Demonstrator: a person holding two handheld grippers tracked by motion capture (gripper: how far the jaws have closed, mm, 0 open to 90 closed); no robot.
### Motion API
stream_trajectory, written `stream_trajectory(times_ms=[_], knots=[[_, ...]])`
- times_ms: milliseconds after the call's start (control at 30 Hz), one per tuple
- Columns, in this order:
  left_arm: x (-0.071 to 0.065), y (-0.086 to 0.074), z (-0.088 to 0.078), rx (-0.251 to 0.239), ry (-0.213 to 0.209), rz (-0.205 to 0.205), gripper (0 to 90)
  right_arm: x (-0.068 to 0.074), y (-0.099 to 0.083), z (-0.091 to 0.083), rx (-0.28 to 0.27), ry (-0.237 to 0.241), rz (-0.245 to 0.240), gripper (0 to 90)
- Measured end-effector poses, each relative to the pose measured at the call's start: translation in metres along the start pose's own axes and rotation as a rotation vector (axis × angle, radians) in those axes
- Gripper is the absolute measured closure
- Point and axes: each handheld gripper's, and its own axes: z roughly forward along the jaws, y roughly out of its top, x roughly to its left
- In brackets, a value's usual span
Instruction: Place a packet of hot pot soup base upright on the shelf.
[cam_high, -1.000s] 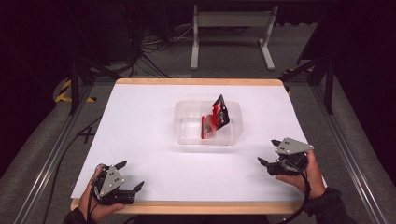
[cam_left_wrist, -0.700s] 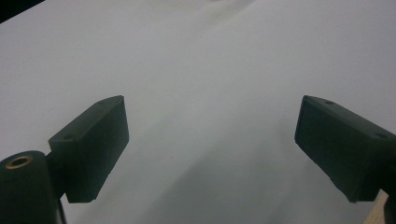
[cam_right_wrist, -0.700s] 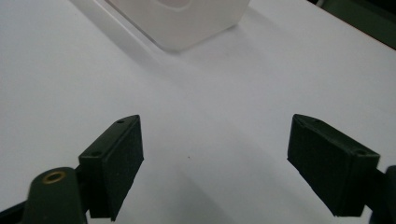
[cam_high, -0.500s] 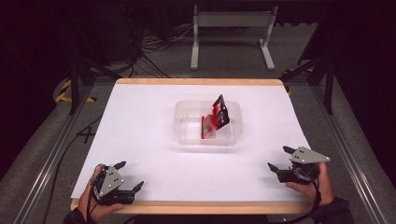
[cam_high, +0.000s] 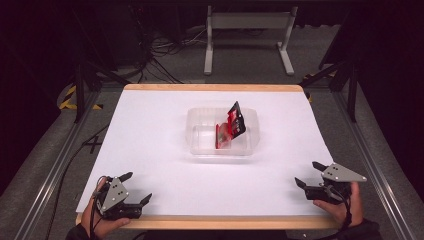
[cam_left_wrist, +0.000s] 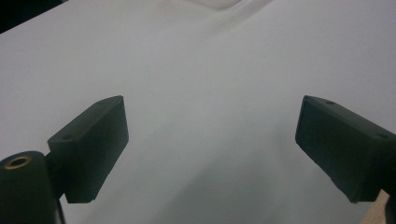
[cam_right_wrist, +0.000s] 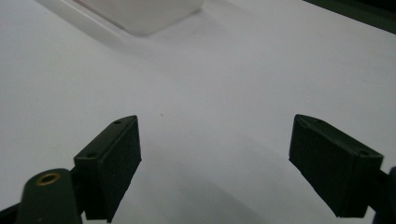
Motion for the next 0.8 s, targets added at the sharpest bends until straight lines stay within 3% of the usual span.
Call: stream_trajectory(times_ms=[467, 800], knots=[[0.001, 0.000, -0.002, -0.018, -0.006, -0.007, 9.5, -0.002, -0.012, -0.009, -0.015, -0.037, 0.046, 17.1], [0.001, 0.000, -0.002, -0.016, -0.005, -0.004, 9.4, 0.000, -0.011, -0.007, -0.012, -0.043, 0.029, 16.9]])
